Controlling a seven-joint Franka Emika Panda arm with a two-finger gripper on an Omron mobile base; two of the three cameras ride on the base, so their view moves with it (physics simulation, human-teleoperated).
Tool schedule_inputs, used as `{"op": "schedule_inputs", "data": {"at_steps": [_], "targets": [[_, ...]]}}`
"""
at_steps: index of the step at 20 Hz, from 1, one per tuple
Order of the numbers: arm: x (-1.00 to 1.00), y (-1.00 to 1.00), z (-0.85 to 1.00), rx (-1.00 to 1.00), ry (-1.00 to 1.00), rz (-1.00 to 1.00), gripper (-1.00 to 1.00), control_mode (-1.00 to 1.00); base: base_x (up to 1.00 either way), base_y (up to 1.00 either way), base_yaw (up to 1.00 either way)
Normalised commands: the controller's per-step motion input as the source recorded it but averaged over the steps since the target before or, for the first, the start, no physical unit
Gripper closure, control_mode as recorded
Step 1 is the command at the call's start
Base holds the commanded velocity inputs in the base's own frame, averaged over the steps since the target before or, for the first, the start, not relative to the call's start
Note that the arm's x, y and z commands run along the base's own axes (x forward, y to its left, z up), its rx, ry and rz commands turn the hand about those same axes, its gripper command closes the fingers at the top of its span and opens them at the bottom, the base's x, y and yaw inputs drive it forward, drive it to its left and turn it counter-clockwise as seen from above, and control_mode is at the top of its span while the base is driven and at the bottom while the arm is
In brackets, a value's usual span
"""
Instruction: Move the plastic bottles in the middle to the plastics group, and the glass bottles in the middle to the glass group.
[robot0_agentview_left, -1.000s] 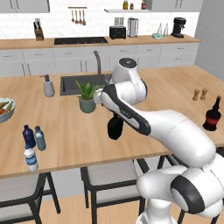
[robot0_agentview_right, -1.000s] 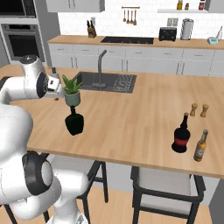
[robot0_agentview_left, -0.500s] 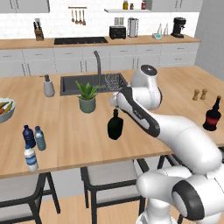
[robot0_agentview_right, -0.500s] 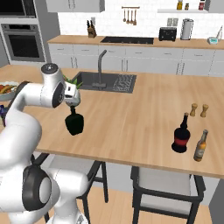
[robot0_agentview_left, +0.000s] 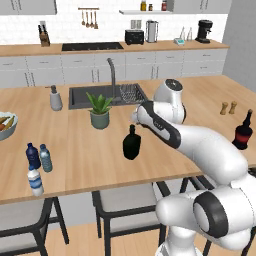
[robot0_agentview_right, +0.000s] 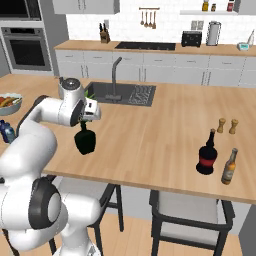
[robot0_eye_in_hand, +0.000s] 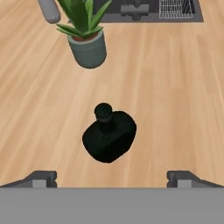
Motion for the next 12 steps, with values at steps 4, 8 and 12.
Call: {"op": "schedule_inputs", "data": {"at_steps": [4, 8, 12], "targets": [[0.34, 0.31, -0.2, -0.04, 0.0, 0.0, -1.0, -1.0, 0.0, 0.0, 0.0], [0.27, 0.08, -0.27, -0.01, 0.0, 0.0, -1.0, -1.0, 0.0, 0.0, 0.0], [0.12, 0.0, -0.3, 0.0, 0.0, 0.0, -1.0, -1.0, 0.0, 0.0, 0.0]]}}
